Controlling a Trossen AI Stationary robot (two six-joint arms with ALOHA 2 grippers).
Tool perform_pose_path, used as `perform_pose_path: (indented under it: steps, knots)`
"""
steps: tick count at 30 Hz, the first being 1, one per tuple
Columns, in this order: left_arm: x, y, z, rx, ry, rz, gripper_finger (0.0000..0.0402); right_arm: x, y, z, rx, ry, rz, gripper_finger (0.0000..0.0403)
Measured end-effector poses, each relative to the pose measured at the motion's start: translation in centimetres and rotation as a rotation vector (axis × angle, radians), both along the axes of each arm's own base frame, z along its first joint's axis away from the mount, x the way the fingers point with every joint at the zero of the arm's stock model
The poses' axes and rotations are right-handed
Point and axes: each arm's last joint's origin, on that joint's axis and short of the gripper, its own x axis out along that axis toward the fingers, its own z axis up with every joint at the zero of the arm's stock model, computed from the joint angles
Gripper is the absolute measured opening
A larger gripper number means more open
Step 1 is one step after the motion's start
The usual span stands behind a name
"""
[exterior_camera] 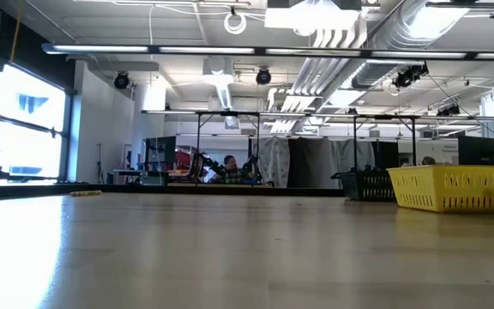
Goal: Sort crayons
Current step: Put the gray crayon into the green bin, then put the yellow crayon into the black bin
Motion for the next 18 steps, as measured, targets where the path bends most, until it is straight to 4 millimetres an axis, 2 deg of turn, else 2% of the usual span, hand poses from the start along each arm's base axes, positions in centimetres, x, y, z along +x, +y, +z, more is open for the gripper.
perform_pose_path:
  steps: [7, 13, 18]
  knots:
    - [1.7, -0.2, -0.6, -0.058, 0.019, 0.052, 0.0070, -0.4, 0.1, -0.2, 0.011, 0.010, 0.082, 0.0094]
    - [3.5, -0.4, -1.3, -0.082, 0.050, 0.083, 0.0070, -1.1, -1.2, 0.1, -0.068, 0.079, 0.175, 0.0089]
    - [4.9, -0.5, -1.7, -0.068, 0.053, 0.102, 0.0070, -2.2, -2.8, 1.8, -0.168, 0.078, 0.195, 0.0078]
